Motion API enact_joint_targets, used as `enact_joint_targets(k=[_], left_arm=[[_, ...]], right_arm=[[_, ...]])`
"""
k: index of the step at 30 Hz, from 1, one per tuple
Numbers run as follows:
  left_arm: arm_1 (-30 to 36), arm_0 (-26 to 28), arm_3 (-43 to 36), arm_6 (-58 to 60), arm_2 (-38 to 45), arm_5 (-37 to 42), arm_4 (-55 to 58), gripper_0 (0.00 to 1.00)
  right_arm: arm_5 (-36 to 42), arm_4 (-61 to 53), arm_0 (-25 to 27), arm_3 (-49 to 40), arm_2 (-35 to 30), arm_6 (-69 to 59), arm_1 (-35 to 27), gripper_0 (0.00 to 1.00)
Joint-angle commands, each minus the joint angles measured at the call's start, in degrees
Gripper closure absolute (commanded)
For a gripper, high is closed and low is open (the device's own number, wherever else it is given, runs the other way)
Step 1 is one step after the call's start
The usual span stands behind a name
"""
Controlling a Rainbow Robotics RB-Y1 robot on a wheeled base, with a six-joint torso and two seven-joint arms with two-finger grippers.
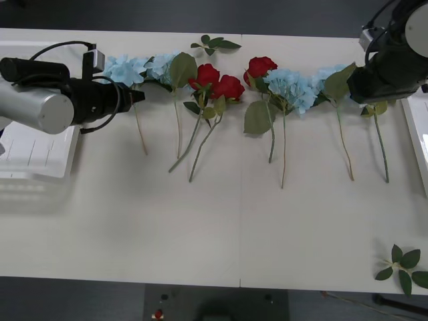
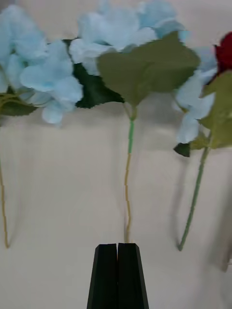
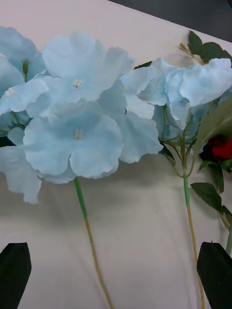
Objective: Put the red flowers into the right box and the blue flowers into the left box
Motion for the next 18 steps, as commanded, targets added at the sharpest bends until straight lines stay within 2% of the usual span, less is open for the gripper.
enact_joint_targets(k=[1, 7, 14, 18], left_arm=[[-0.79, -2.22, 2.11, 5.45, -0.98, -0.47, -3.17, 0.00], [-2.46, -6.44, 7.74, 10.02, -6.08, -0.47, -6.95, 0.00], [-7.03, -10.48, 16.17, 10.55, -9.33, -1.96, -10.46, 0.00], [-7.99, -10.84, 17.14, 10.72, -9.33, -2.40, -11.52, 0.00]], right_arm=[[0.01, 0.16, -1.60, 2.92, -0.33, -3.94, -3.02, 1.00], [-0.70, 6.75, 0.51, 7.13, -0.33, -3.23, -3.54, 1.00], [-1.14, 11.93, 2.62, 3.79, -0.33, -3.94, -3.72, 1.00], [-1.05, 12.28, 3.32, 2.04, -0.33, -4.64, -3.90, 1.00]])
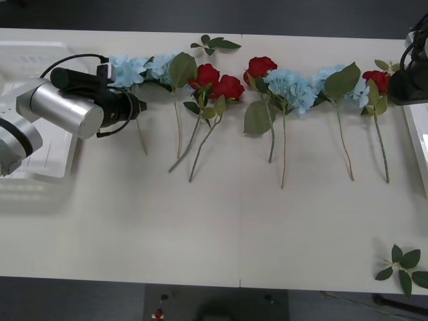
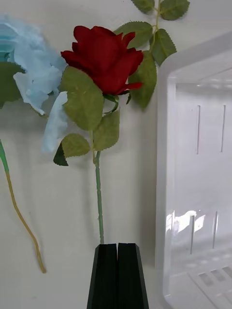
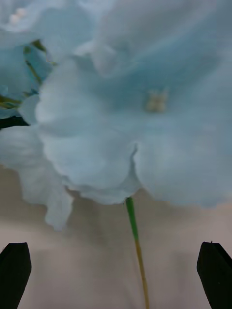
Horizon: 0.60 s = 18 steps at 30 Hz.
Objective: Put the red flowers into the right box and the blue flowers into the left box
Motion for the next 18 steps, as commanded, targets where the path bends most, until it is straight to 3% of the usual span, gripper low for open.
enact_joint_targets(k=[1, 2, 3, 5, 18], left_arm=[[-0.40, -1.83, -0.32, 1.70, 1.40, -0.94, -1.20, 0.00], [-0.49, -1.83, -0.32, 1.70, 1.40, -0.86, -1.38, 0.00], [-0.57, -1.83, -0.32, 1.70, 1.40, -0.86, -1.64, 0.00], [-0.57, -1.74, -0.23, 1.70, 1.40, -0.86, -2.17, 0.00], [-2.95, -2.01, 1.35, 2.85, -0.71, -0.94, -7.97, 0.00]], right_arm=[[0.22, 0.28, -0.33, -2.69, -0.35, -2.28, -2.18, 1.00], [-0.04, -0.52, -0.42, -2.78, -0.35, -2.28, -2.27, 0.81], [-0.83, -2.19, -0.42, -2.69, -0.35, -2.19, -2.44, 0.36], [-1.89, -5.35, -0.42, -2.69, -0.35, -2.11, -2.80, 0.00], [-9.00, -7.72, 3.27, 2.40, -0.79, -0.52, -5.17, 0.00]])
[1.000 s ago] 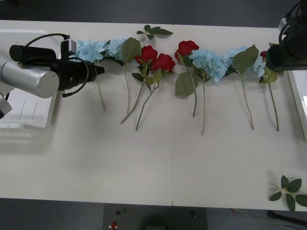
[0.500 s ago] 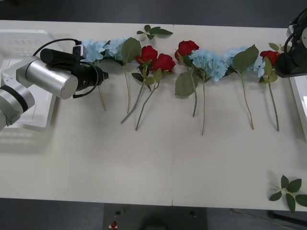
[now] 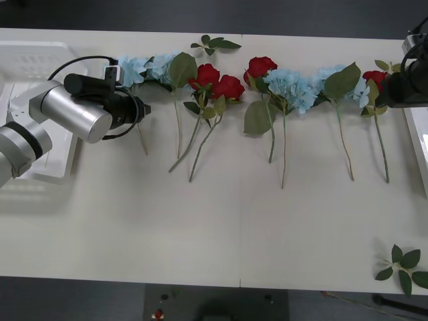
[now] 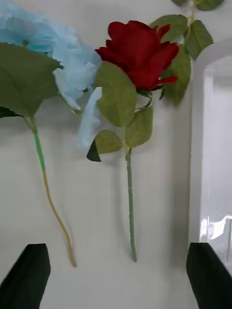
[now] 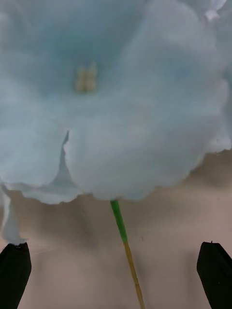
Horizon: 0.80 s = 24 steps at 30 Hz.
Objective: Put the red flowers into the right box and the blue flowers into the left box
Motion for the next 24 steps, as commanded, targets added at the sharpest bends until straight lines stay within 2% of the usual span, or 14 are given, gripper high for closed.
enact_joint_targets(k=[1, 9, 16, 17, 18, 19, 24], left_arm=[[-1.94, -2.22, 1.48, 2.99, 0.64, -0.77, -2.69, 0.00], [-3.96, -3.72, 4.56, 3.87, 0.56, -1.65, -5.86, 0.00], [-4.05, -3.63, 4.56, 4.14, 0.56, -1.91, -6.65, 0.00], [-4.05, -3.63, 4.47, 4.14, 0.56, -1.91, -7.09, 0.21], [-4.05, -3.63, 4.38, 4.14, 0.56, -1.82, -7.44, 0.58], [-4.05, -3.63, 4.38, 4.14, 0.56, -1.82, -7.44, 0.99], [-4.05, -3.63, 4.30, 4.14, 0.56, -1.91, -8.14, 1.00]], right_arm=[[-3.66, -0.31, 2.27, 3.59, -1.32, -0.35, -2.45, 0.00], [-8.76, 0.83, 7.54, 7.10, -4.93, 1.58, 1.07, 0.00], [-9.73, 6.01, 8.16, 9.74, -5.28, 2.02, 5.02, 0.00], [-10.25, 6.63, 8.33, 10.53, -5.45, 2.02, 5.73, 0.00], [-10.96, 7.07, 8.60, 11.23, -5.72, 2.02, 6.34, 0.00], [-11.75, 7.68, 8.95, 12.11, -6.16, 2.11, 7.22, 0.00], [-15.35, 10.67, 10.53, 14.84, -8.27, 1.93, 9.94, 0.00]])
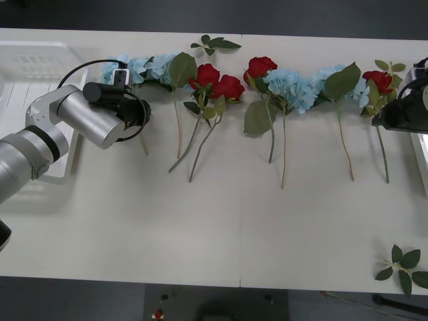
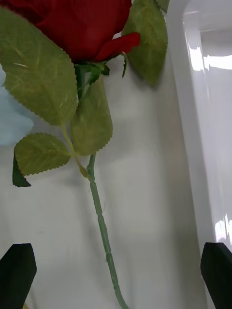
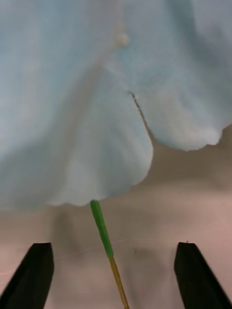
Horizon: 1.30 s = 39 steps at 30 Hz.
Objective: Put the red flowers into the right box and the blue flowers into the left box
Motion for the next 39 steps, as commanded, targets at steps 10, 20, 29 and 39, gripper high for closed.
enact_joint_targets(k=[10, 20, 29, 39], left_arm=[[0.19, -2.51, -0.67, 1.36, 0.73, -0.46, -1.37, 1.00], [-0.33, -2.34, -0.67, 1.36, 0.73, -0.46, -2.07, 1.00], [1.78, -2.16, -6.47, 0.92, 0.81, 6.13, -1.19, 1.00], [9.16, -2.16, -22.82, -6.73, 6.62, 25.11, 7.86, 1.00]], right_arm=[[-6.72, 6.80, 1.68, 6.12, -3.53, 2.38, 4.82, 0.00], [-12.34, 8.56, 2.12, 9.98, -3.53, 2.55, 9.66, 0.00], [-17.88, 6.27, 2.82, 13.24, -3.53, 2.38, 11.50, 0.00], [-22.36, 6.27, 5.28, 13.94, -3.70, 1.94, 11.50, 0.48]])
